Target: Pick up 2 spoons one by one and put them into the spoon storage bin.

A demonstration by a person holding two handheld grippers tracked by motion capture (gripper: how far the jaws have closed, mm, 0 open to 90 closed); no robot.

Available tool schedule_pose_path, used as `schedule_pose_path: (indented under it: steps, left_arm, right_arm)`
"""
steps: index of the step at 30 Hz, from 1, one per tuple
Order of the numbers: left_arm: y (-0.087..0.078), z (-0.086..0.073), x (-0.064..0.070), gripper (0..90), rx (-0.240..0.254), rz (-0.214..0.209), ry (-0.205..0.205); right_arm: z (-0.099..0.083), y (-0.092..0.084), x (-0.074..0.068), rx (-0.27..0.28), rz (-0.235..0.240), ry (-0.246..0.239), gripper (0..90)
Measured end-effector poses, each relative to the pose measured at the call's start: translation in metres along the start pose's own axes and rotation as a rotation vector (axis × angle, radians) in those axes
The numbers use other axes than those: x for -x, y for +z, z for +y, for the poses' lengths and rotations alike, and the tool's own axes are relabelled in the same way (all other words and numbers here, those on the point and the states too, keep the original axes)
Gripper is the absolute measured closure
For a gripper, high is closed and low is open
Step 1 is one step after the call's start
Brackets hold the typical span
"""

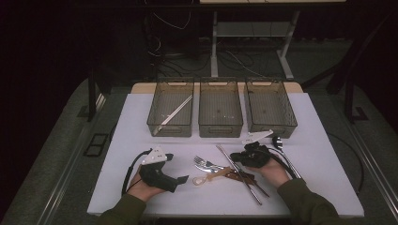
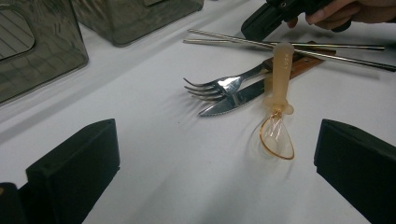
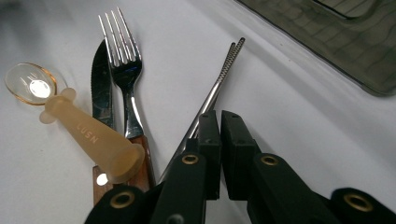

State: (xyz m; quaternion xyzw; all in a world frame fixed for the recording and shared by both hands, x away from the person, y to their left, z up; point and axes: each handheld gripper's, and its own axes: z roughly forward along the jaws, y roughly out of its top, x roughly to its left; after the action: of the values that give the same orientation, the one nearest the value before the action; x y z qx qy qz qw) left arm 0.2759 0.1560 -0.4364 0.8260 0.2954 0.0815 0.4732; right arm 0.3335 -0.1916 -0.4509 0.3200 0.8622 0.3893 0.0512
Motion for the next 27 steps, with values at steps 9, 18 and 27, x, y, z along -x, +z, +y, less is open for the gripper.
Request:
schedule_pose_path:
  steps: [9,18,27]
  left_arm:
    - [0.0,0.0,0.0001,0.0,0.0,-0.001,-0.001]
    - [0.0,0.0,0.0003,0.0,0.0,0.0,0.0]
    - [-0.0001,0.0,0.0005,0.0,0.0,-0.001,0.0]
  right_arm:
    - [0.0008,0.0013,-0.0029,-0.003,0.007,-0.016,86.9]
    - [0.0014,0.0025,-0.0064,-0.006,0.022,-0.033,86.9]
    - [0.0014,0.0032,-0.0075,-0.014,0.034,-0.044,86.9]
